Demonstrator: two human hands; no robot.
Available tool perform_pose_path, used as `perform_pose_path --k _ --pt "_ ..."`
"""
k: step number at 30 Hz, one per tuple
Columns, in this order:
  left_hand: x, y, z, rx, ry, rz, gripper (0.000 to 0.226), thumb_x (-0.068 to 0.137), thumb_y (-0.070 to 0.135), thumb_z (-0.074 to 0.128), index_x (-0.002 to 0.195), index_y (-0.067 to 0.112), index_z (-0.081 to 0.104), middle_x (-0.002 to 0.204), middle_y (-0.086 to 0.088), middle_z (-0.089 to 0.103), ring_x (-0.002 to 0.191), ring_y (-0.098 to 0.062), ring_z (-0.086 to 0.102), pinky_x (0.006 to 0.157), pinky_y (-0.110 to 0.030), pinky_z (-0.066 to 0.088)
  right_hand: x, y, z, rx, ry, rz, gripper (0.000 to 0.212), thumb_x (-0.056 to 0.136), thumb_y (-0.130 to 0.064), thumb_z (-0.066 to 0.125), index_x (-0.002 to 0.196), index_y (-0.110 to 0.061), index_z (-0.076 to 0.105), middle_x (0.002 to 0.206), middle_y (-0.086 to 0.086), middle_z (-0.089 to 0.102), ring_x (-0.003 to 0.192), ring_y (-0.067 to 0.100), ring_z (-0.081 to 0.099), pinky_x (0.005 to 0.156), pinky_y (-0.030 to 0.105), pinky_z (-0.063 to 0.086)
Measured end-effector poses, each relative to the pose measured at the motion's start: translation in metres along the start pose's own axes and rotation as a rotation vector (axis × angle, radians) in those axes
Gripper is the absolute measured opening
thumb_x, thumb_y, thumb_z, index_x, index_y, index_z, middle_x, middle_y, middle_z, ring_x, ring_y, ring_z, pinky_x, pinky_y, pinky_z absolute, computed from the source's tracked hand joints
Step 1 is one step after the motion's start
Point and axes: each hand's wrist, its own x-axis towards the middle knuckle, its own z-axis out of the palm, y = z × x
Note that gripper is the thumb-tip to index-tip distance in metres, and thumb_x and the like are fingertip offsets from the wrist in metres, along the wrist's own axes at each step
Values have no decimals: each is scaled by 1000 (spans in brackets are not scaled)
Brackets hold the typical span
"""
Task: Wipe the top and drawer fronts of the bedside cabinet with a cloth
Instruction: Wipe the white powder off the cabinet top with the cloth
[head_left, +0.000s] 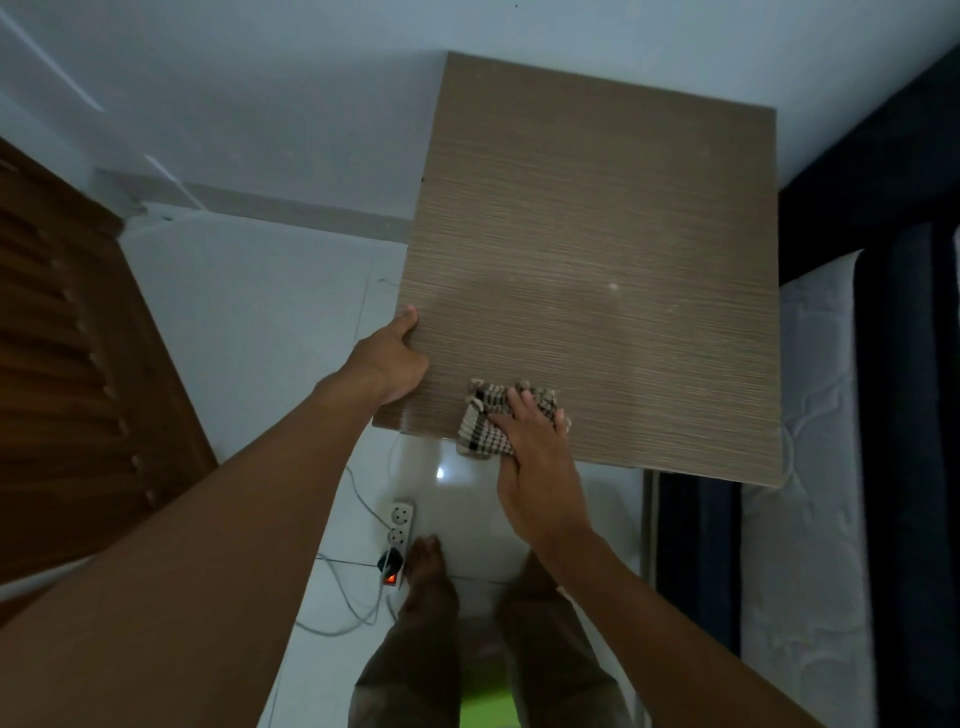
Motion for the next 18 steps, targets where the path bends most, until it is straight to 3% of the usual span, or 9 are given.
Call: perform_pose_path --k 4,8,11,15,18 --pt "-1 -1 -1 -28 -34 -2 67 95 17 43 153 37 16 157 -2 30 136 -24 39 106 -29 33 -18 -1 3 -37 -79 -108 47 87 -13 32 126 -12 58 144 6 46 141 16 30 118 46 17" --pt "-1 -2 -2 -35 -58 -7 70 94 15 43 153 38 15 157 -3 30 136 -25 39 109 -32 34 -35 -7 -1 -24 -148 -129 43 89 -17 36 125 -13 59 139 4 53 136 15 39 114 43 30" --pt "0 -3 -3 -15 -66 -1 69 95 16 43 153 38 13 156 -6 31 135 -27 39 106 -33 34 -40 -18 -14 33 -190 -104 46 87 -24 34 124 -12 60 132 6 59 126 18 52 102 42 46" --pt "3 -4 -4 -24 -73 -1 66 97 17 42 152 40 15 154 -8 33 130 -30 45 106 -41 41 -13 -27 -41 176 2 -95 40 88 -13 40 121 -13 61 125 2 62 117 14 57 99 34 47" --pt "2 -4 -12 -85 -117 -34 62 97 21 40 149 47 18 152 -5 35 126 -31 47 94 -45 49 25 -35 -59 240 191 13 41 86 -2 41 121 -14 58 118 1 63 105 13 58 92 28 47"
